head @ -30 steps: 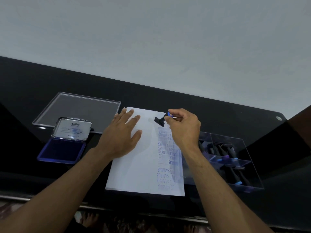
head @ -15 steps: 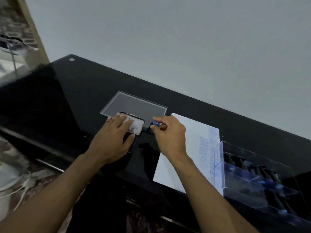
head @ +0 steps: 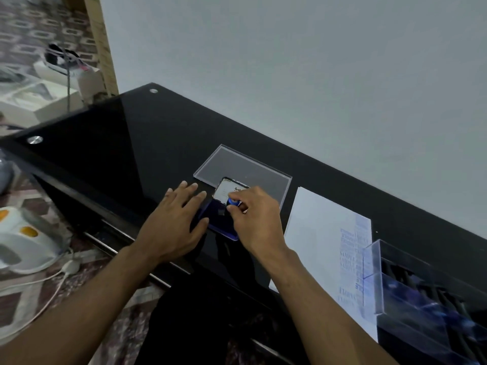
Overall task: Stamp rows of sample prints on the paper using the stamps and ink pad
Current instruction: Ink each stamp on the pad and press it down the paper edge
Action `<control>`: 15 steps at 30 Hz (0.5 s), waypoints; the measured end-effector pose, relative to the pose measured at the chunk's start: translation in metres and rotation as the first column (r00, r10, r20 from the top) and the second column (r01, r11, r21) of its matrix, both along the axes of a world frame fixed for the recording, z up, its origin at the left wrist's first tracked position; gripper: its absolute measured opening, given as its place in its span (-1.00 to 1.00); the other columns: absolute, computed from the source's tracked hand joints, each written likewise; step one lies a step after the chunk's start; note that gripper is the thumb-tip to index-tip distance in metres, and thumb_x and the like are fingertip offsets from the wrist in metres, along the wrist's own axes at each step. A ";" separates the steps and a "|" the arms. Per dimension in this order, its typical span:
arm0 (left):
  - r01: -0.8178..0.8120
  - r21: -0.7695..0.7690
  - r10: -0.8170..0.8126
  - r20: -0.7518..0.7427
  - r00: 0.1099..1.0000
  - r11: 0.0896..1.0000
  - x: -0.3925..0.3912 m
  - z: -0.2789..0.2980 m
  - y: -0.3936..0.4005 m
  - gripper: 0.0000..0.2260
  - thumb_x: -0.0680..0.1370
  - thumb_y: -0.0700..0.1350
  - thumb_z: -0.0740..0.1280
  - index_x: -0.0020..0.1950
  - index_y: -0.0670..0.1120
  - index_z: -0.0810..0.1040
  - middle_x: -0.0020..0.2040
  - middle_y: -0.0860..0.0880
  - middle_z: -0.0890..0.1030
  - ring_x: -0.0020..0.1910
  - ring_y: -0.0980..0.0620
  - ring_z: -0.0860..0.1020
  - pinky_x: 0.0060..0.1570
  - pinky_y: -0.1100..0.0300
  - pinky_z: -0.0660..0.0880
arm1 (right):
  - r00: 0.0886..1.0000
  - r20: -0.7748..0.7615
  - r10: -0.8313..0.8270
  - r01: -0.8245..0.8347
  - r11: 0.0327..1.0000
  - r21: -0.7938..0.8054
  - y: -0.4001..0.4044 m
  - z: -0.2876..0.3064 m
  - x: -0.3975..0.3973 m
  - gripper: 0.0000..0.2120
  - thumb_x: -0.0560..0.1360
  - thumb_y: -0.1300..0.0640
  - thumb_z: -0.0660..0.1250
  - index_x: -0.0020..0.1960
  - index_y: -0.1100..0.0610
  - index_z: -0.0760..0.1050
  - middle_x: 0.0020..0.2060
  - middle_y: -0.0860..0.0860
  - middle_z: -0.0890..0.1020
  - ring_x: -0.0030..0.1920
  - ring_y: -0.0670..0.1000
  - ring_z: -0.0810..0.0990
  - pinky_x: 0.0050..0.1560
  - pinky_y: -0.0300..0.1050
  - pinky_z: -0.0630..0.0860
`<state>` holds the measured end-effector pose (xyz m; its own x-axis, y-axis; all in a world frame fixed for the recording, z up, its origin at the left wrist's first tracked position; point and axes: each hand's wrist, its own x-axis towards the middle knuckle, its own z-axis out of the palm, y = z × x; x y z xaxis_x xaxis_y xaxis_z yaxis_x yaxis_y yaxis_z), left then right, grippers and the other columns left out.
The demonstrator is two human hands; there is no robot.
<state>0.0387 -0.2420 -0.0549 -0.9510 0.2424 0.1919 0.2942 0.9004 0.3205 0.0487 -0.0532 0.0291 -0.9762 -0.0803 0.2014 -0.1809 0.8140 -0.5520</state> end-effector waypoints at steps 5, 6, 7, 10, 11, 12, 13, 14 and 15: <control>0.009 -0.042 -0.008 0.012 1.000 0.999 0.001 -0.008 -0.006 -0.32 0.56 0.31 -0.01 0.59 -0.04 0.24 0.60 -0.10 0.22 0.62 -0.07 0.06 0.58 -0.11 0.02 | 0.999 0.018 0.038 -0.039 0.996 0.078 -0.003 -0.008 -0.002 -0.76 0.54 0.13 0.38 0.21 0.09 0.62 0.12 0.02 0.61 0.09 -0.04 0.57 0.21 -0.15 0.52; 0.008 -0.052 -0.007 0.018 1.000 0.999 0.001 -0.010 -0.007 -0.31 0.56 0.31 -0.02 0.59 -0.04 0.24 0.60 -0.10 0.22 0.62 -0.07 0.05 0.58 -0.11 0.01 | 0.999 0.011 0.041 -0.042 0.996 0.084 -0.003 -0.009 -0.003 -0.76 0.54 0.13 0.39 0.20 0.09 0.62 0.11 0.02 0.62 0.07 -0.03 0.58 0.19 -0.13 0.53; 0.007 -0.061 -0.005 0.028 1.000 0.998 0.001 -0.012 -0.008 -0.31 0.56 0.32 -0.03 0.59 -0.03 0.24 0.61 -0.09 0.20 0.62 -0.07 0.04 0.58 -0.11 0.00 | 0.999 0.010 0.047 -0.047 0.995 0.092 -0.003 -0.010 -0.005 -0.76 0.53 0.14 0.39 0.19 0.09 0.63 0.09 0.03 0.62 0.06 -0.03 0.59 0.17 -0.10 0.55; -0.002 -0.067 0.004 0.032 0.999 0.998 0.002 -0.017 -0.009 -0.29 0.55 0.33 -0.06 0.59 -0.04 0.26 0.61 -0.09 0.21 0.62 -0.07 0.05 0.58 -0.12 0.00 | 0.997 0.002 0.075 -0.075 0.989 0.128 -0.003 -0.009 -0.009 -0.79 0.53 0.15 0.40 0.15 0.11 0.65 0.05 0.05 0.64 0.02 0.00 0.60 0.13 -0.04 0.57; -0.005 -0.071 0.007 0.028 1.000 0.997 0.002 -0.018 -0.009 -0.29 0.55 0.33 -0.07 0.58 -0.04 0.26 0.61 -0.09 0.21 0.62 -0.07 0.05 0.58 -0.12 0.01 | 0.997 -0.001 0.082 -0.081 0.987 0.136 -0.003 -0.008 -0.010 -0.79 0.53 0.15 0.40 0.15 0.11 0.65 0.04 0.05 0.65 0.02 0.00 0.60 0.14 -0.03 0.57; -0.006 -0.075 0.008 0.026 1.000 0.997 0.002 -0.019 -0.009 -0.29 0.56 0.32 -0.08 0.58 -0.04 0.27 0.61 -0.09 0.21 0.62 -0.07 0.06 0.58 -0.12 0.01 | 0.996 -0.005 0.089 -0.087 0.986 0.142 -0.003 -0.008 -0.010 -0.79 0.52 0.15 0.40 0.14 0.11 0.65 0.04 0.06 0.65 0.02 0.00 0.60 0.13 -0.03 0.57; -0.007 -0.077 0.009 0.023 1.000 0.997 0.002 -0.019 -0.009 -0.30 0.56 0.32 -0.08 0.58 -0.04 0.27 0.61 -0.09 0.22 0.62 -0.07 0.06 0.58 -0.13 0.02 | 0.995 -0.012 0.094 -0.092 0.986 0.143 -0.002 -0.009 -0.010 -0.80 0.52 0.15 0.40 0.13 0.11 0.66 0.02 0.06 0.65 0.01 0.00 0.60 0.12 -0.02 0.57; -0.009 -0.078 0.010 0.018 1.000 0.997 0.002 -0.020 -0.009 -0.31 0.57 0.32 -0.07 0.58 -0.04 0.28 0.60 -0.09 0.22 0.62 -0.07 0.06 0.58 -0.12 0.02 | 0.995 -0.020 0.101 -0.097 0.985 0.140 -0.002 -0.009 -0.009 -0.81 0.52 0.14 0.40 0.11 0.12 0.67 0.01 0.06 0.65 -0.01 0.00 0.60 0.09 -0.02 0.58; -0.011 -0.081 0.012 0.015 1.000 0.997 0.002 -0.020 -0.008 -0.31 0.57 0.32 -0.07 0.58 -0.03 0.28 0.60 -0.09 0.22 0.62 -0.07 0.06 0.58 -0.12 0.01 | 0.994 -0.027 0.104 -0.099 0.986 0.136 -0.002 -0.008 -0.009 -0.82 0.52 0.14 0.40 0.10 0.11 0.67 -0.01 0.06 0.65 -0.03 -0.01 0.60 0.07 -0.03 0.58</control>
<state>0.0409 -0.2504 -0.0753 -0.9566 0.2454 0.1571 0.2790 0.9269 0.2512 0.0402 -0.0551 0.0209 -0.9545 -0.2071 0.2147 -0.2829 0.8568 -0.4312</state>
